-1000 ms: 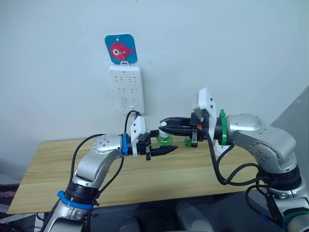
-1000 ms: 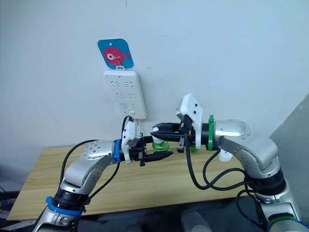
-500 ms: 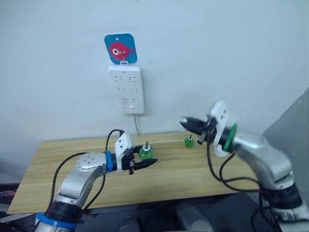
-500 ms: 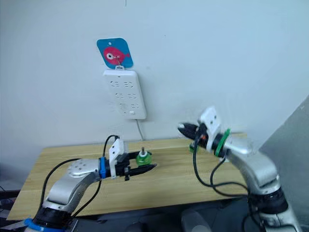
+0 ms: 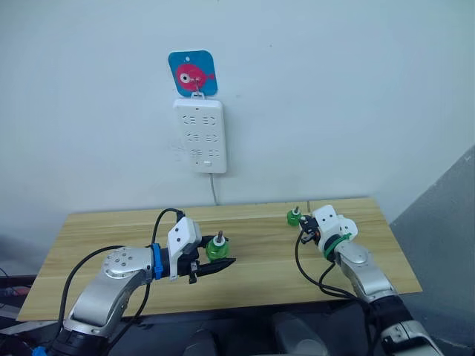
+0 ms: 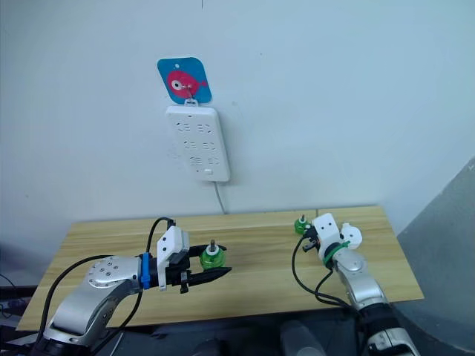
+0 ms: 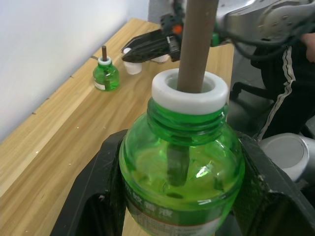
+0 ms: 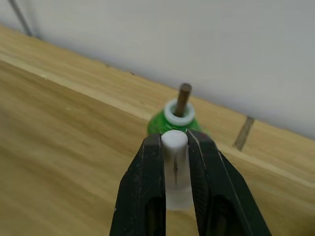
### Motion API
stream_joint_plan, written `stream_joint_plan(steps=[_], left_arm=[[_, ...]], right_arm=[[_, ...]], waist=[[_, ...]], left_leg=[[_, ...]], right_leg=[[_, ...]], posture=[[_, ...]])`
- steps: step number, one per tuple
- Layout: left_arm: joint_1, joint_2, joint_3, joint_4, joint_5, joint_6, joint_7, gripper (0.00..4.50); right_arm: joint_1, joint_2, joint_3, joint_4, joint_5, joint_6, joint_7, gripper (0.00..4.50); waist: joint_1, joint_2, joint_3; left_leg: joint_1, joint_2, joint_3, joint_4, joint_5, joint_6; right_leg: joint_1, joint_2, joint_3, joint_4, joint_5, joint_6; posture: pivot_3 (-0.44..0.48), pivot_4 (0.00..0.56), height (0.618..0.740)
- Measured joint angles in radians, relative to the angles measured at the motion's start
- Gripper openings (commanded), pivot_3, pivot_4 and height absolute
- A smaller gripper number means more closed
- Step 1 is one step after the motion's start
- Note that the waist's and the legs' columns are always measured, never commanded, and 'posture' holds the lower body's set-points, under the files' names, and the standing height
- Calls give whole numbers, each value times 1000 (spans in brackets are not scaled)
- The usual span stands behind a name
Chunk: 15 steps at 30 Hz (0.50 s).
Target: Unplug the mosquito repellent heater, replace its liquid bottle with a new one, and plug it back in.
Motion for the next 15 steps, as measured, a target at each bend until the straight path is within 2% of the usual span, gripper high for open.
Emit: stream_joint_plan(steps=[4,10,15], left_arm=[[-13,1,0,-6,0,13,1,2284],[-21,0,-1,-15,-2,33,2,2284],[-37,-4,-2,-15,-3,38,2,2284]], right_arm=[[-57,30,-35,150,-17,-70,-39,311],[-57,58,-68,212,-15,-106,-49,2276],[-4,57,-99,142,-4,-105,-39,4053]], waist=[[9,0,0],[14,0,0],[16,1,0]], left_leg=[[0,0,0,-1,0,0],[0,0,-1,-1,0,0],[0,0,-1,-1,0,0]], right_leg=[[0,0,-1,0,0,0],[0,0,0,0,0,0],[0,0,-1,0,0,0]], posture=[[-134,100,740],[-134,100,740],[-141,98,740]])
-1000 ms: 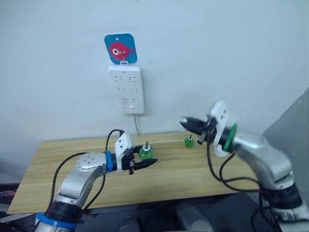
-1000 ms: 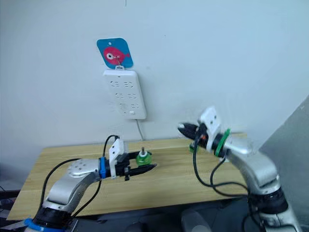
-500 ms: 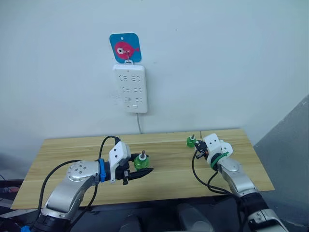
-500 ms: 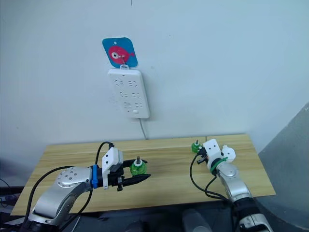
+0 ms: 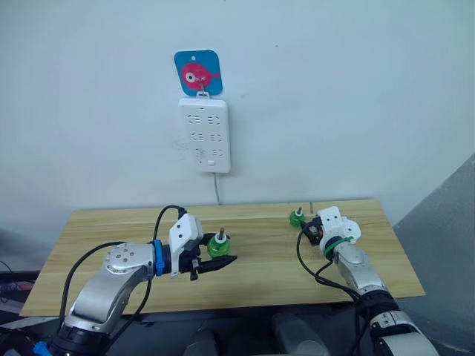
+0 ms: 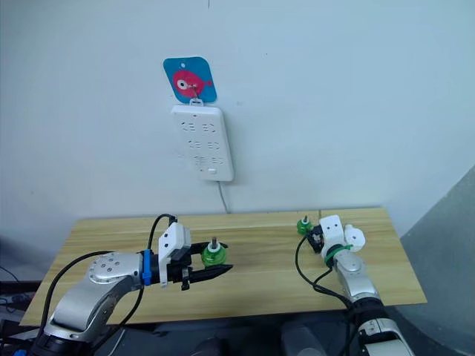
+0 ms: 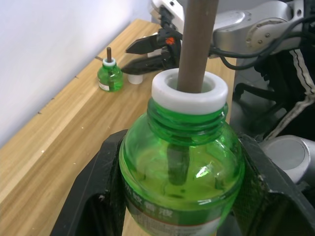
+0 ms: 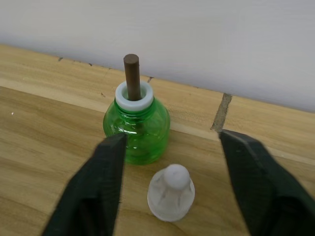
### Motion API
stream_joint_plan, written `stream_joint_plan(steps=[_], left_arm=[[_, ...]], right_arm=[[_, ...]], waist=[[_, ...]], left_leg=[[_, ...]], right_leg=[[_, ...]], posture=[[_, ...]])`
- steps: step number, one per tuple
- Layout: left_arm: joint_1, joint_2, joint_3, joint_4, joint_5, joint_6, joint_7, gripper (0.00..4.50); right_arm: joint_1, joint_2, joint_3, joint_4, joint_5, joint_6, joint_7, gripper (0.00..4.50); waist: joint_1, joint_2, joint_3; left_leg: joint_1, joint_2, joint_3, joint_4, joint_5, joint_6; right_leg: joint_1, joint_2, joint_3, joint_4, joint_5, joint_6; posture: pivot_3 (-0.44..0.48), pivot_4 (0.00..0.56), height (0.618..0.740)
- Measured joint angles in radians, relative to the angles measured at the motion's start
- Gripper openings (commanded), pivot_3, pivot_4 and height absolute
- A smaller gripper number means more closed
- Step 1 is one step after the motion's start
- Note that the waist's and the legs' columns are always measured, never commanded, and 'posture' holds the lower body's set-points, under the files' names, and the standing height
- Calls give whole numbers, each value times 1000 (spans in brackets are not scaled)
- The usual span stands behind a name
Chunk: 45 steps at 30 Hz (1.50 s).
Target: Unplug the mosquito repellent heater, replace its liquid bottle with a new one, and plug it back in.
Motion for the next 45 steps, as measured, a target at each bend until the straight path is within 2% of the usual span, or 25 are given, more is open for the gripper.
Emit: stream_joint_plan(steps=[1,3,7,10,12,16,19,31,35,42,45], left_arm=[[-10,-4,-1,0,0,1,0,2284],[-23,-7,-1,1,-5,6,0,2284],[-45,-5,0,1,-32,22,-12,2284],[-96,-5,-9,-2,-63,46,-45,2284],[-133,-5,-26,-23,-83,66,-67,2284],[-220,-18,-64,-39,-116,96,-103,2284],[-268,-33,-73,-39,-134,113,-112,2284],[-295,-53,-75,-15,-137,120,-120,2284],[-295,-53,-75,-13,-134,118,-124,2284],[-291,-54,-76,-2,-128,106,-137,2284],[-284,-54,-77,0,-127,102,-137,2284]], right_arm=[[35,-4,-8,-63,13,16,15,4386],[107,-31,-10,-213,41,57,61,4394],[227,-195,1,-614,133,216,230,4394],[196,-358,30,-918,269,431,383,4394],[115,-399,39,-1046,360,551,435,4394],[-71,-397,66,-1131,548,786,479,4394],[-148,-389,83,-1154,639,891,495,4394],[-185,-346,153,-1152,671,954,514,4394],[-206,-330,181,-1149,645,940,514,3481],[-213,-313,193,-1120,617,926,520,890],[-213,-313,199,-1117,616,926,520,817]], waist=[[0,0,0],[3,1,1],[7,3,2],[-4,3,2],[-7,2,1],[-7,1,1],[-6,-1,-1],[-11,-1,-1],[-17,-1,-1],[-20,-1,-1],[-23,-1,-1]], left_leg=[[0,0,0,0,0,0],[-1,0,0,0,0,0],[-1,0,0,0,0,0],[1,1,0,2,0,0],[2,1,0,2,1,2],[1,0,0,2,1,2],[-1,0,-1,1,1,2],[-3,0,-1,1,1,2],[-3,0,-1,2,1,2],[-3,0,-2,1,1,2],[-3,0,-2,1,1,2]], right_leg=[[0,0,0,0,0,0],[-1,0,0,0,0,0],[-1,0,0,0,0,0],[0,1,1,1,0,0],[2,1,0,1,0,0],[3,1,0,-1,0,0],[1,1,-1,-3,0,0],[-2,0,-2,-1,0,0],[-1,0,-2,-1,0,0],[-1,0,-3,-1,0,0],[-1,0,-3,-1,0,0]], posture=[[-140,98,740],[-143,98,740],[-177,93,740],[-193,87,740],[-202,79,740],[-210,71,740],[-208,59,740],[-208,50,740],[-205,48,740],[-200,47,740],[-199,49,740]])
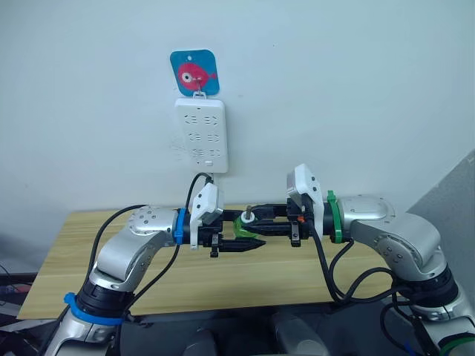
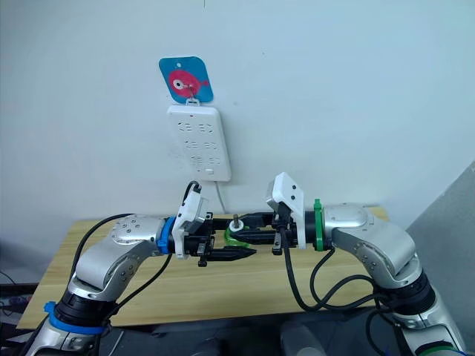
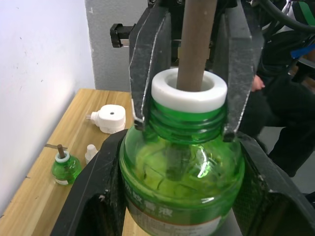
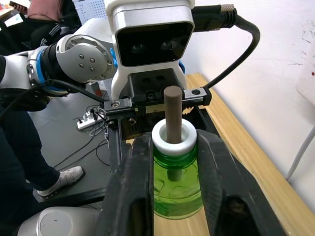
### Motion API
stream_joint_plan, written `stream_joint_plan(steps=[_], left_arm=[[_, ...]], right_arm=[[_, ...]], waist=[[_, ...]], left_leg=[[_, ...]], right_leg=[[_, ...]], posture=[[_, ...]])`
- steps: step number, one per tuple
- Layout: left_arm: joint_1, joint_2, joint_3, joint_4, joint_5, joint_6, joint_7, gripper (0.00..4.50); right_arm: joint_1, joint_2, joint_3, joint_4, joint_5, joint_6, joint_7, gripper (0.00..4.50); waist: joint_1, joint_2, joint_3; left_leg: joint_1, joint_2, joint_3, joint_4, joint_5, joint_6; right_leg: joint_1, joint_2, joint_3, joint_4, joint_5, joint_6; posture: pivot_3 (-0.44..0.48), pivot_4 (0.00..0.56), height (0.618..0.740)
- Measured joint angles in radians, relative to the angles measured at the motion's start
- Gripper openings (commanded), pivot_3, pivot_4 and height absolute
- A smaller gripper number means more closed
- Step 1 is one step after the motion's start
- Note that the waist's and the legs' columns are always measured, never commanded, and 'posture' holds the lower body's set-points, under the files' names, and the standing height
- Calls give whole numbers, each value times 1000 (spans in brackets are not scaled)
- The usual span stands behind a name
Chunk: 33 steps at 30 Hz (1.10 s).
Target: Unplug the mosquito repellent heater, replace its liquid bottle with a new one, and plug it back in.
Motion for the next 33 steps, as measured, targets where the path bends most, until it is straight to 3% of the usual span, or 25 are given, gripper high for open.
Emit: stream_joint_plan(steps=[5,12,16,21,27,33], left_arm=[[6,-5,0,0,-2,-4,3,2284],[6,-13,12,13,-11,-5,15,4474],[7,-9,17,22,-6,-15,27,4500],[25,-48,88,22,-86,85,123,4500],[18,-166,224,-19,-346,325,360,4500],[-70,-248,321,-25,-598,457,567,4500]], right_arm=[[0,-1,0,1,0,0,2,817],[-3,7,-20,6,5,0,-2,817],[-1,14,-65,7,35,11,-15,816],[4,95,-232,16,159,67,-151,816],[44,233,-426,19,409,120,-437,816],[92,321,-474,20,609,99,-687,816]], waist=[[-2,0,0],[-2,0,0],[-2,0,0],[-3,-1,-1],[-4,-4,-8],[-5,-1,-23]], left_leg=[[0,0,0,0,0,0],[0,0,0,0,0,0],[0,0,0,0,0,0],[0,0,-1,1,0,0],[0,0,-2,1,0,0],[0,-1,-1,2,0,0]], right_leg=[[0,0,0,0,0,0],[0,0,0,0,0,0],[0,0,0,1,0,0],[0,0,-1,2,0,0],[0,0,-1,3,0,0],[1,0,0,3,0,0]], posture=[[-199,47,740],[-196,42,740],[-194,38,740],[-195,33,740],[-202,24,740],[-203,22,740]])
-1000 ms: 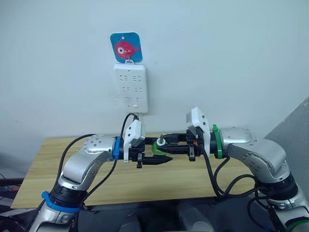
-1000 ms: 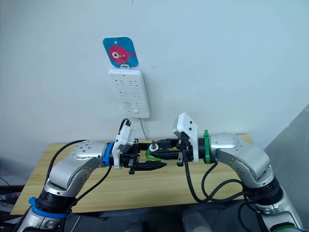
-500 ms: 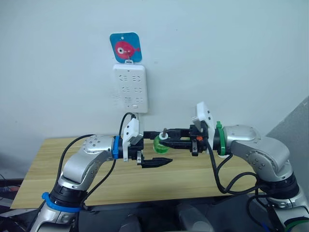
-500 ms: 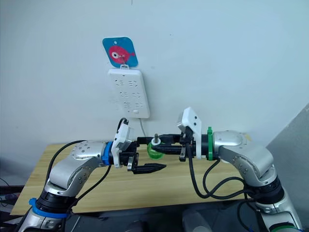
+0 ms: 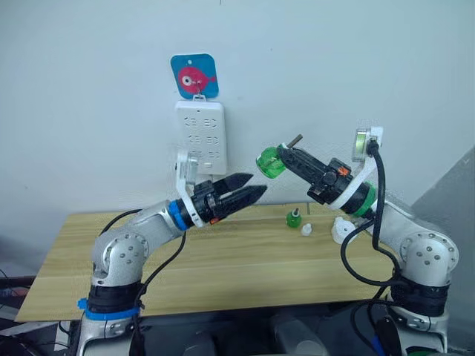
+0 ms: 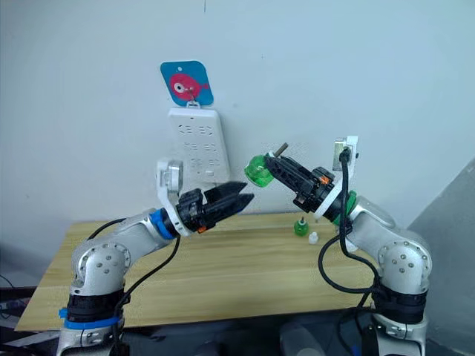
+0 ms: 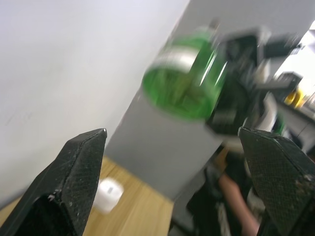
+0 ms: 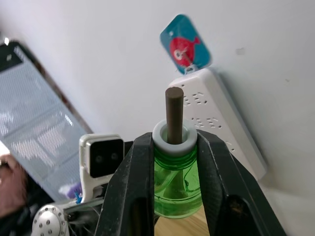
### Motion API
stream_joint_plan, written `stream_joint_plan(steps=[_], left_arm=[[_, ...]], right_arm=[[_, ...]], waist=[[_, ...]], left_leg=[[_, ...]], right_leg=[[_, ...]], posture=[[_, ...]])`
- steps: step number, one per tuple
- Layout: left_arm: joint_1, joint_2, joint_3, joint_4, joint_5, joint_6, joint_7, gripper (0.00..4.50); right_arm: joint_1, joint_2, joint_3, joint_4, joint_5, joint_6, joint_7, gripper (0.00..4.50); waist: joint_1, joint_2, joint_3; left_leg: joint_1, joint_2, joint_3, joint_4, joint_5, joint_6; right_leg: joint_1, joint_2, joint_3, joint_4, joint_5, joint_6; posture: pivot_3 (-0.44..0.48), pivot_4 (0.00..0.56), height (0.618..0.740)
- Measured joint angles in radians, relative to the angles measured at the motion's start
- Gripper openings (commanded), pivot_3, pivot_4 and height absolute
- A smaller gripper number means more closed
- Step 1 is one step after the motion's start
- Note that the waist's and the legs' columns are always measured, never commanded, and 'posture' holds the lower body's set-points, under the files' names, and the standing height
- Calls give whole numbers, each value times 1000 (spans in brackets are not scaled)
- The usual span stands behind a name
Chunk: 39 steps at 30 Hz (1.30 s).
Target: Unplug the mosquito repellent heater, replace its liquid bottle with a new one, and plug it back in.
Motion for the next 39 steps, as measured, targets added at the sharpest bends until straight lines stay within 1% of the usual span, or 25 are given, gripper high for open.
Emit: stream_joint_plan(steps=[5,10,15,24,27,30,32,39], left_arm=[[-37,-41,13,2,-158,46,105,4500],[-62,-67,10,9,-219,47,182,4500],[-84,-74,3,18,-273,47,219,4500],[-86,-70,-11,33,-315,47,240,4500],[-86,-72,-11,43,-325,45,244,3872],[-86,-72,-11,45,-331,44,246,2894],[-86,-72,-11,45,-340,44,244,2329],[-85,-71,-11,45,-349,44,249,2311]], right_arm=[[18,25,1,-1,151,-52,-129,816],[36,7,25,-6,293,-97,-204,816],[46,-32,54,-13,372,-131,-222,816],[64,-92,100,-14,414,-170,-213,816],[65,-100,104,-17,415,-180,-208,816],[67,-107,112,-18,415,-189,-207,816],[68,-109,119,-18,416,-200,-207,816],[70,-126,136,-18,421,-222,-198,816]], waist=[[-1,2,-7],[-1,4,-13],[-1,5,-14],[0,7,-18],[0,7,-20],[0,7,-22],[0,7,-22],[0,7,-23]], left_leg=[[1,0,0,0,0,0],[1,0,0,0,0,0],[1,0,0,0,0,0],[1,0,0,0,0,0],[1,0,0,0,0,0],[1,0,0,0,0,0],[1,0,0,0,0,0],[1,0,0,0,0,0]], right_leg=[[1,0,0,0,0,0],[1,0,0,0,0,0],[1,0,0,0,0,0],[1,1,1,-1,0,0],[1,1,1,-1,0,0],[1,1,1,-1,0,0],[1,1,1,-1,0,0],[1,1,1,-1,0,0]], posture=[[-213,16,740],[-213,14,740],[-213,14,740],[-214,13,740],[-214,13,740],[-218,16,740],[-218,16,740],[-215,18,740]])
